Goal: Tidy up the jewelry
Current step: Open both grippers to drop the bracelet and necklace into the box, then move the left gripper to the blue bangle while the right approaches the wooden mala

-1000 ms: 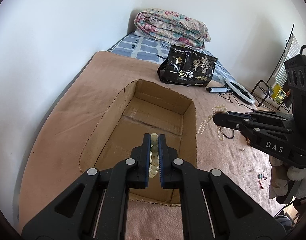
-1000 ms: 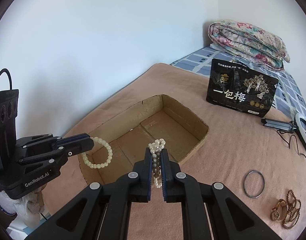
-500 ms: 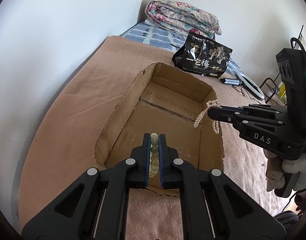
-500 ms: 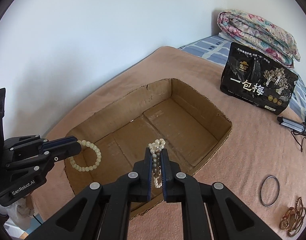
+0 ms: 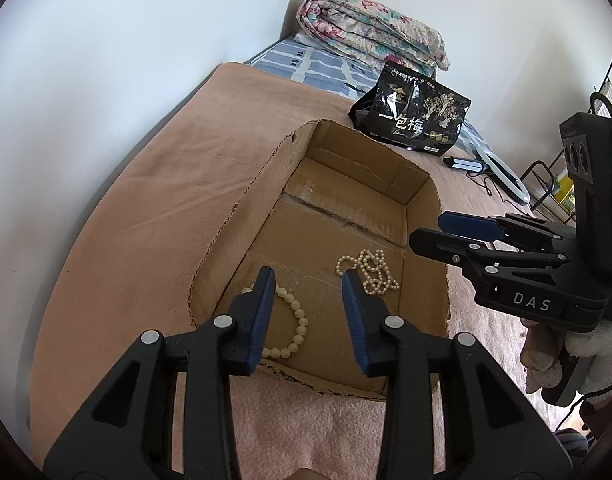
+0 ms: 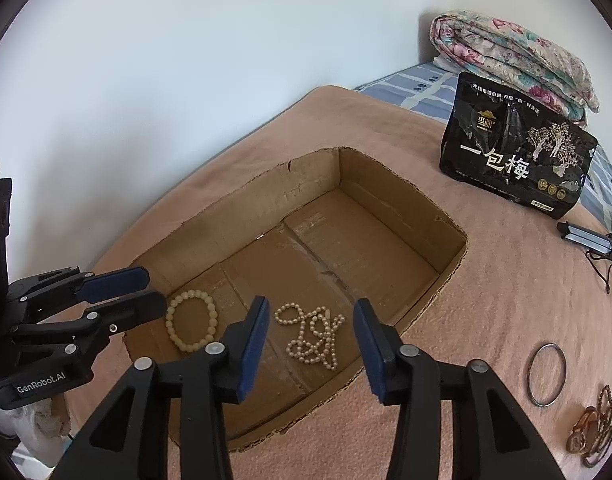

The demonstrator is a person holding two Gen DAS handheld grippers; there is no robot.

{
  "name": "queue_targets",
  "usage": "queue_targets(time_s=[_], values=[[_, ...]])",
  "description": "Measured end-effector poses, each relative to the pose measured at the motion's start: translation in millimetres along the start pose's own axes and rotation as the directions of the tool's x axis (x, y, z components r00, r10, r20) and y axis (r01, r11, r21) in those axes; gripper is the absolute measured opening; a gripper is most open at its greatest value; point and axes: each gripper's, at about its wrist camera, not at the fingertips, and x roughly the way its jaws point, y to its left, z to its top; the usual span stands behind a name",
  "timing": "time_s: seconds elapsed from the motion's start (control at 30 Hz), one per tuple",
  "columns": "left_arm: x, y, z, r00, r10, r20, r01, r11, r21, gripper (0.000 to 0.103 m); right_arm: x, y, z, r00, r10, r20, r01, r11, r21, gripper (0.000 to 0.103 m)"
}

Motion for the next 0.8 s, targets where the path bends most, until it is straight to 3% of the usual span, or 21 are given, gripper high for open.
queue_targets(time_s=[0.17, 0.23, 0.53, 0.73, 0.8], values=[[-1, -3, -1, 1.000, 0.013, -0.001, -0.013, 1.000, 0.007, 0.035, -7, -1, 0, 1.000, -0.004, 0.012, 0.004, 1.000, 0.012, 0.060], [-2, -3, -1, 1.000, 0.014, 0.000, -0.014, 1.000, 0.009, 0.035, -12, -2, 0, 1.000, -0.011, 0.023, 0.011, 1.000, 0.015, 0.070], [-11, -21, -3, 1.000, -0.003, 0.015, 0.003, 1.000, 0.030, 0.035, -42, -15, -5, 0.994, -0.083, 0.069, 0.079, 0.995, 0.060, 0.098], [-18, -38, -5, 0.999, -0.005, 0.034, 0.003, 0.998, 0.057, 0.035, -66, -35, -18, 0.987, -0.134, 0.089, 0.126, 0.988, 0.087, 0.102], [-19, -43, -6, 0.999, -0.010, 0.034, 0.008, 0.998, 0.058, 0.044, -76, -43, -25, 0.983, -0.155, 0.093, 0.147, 0.985, 0.090, 0.102]])
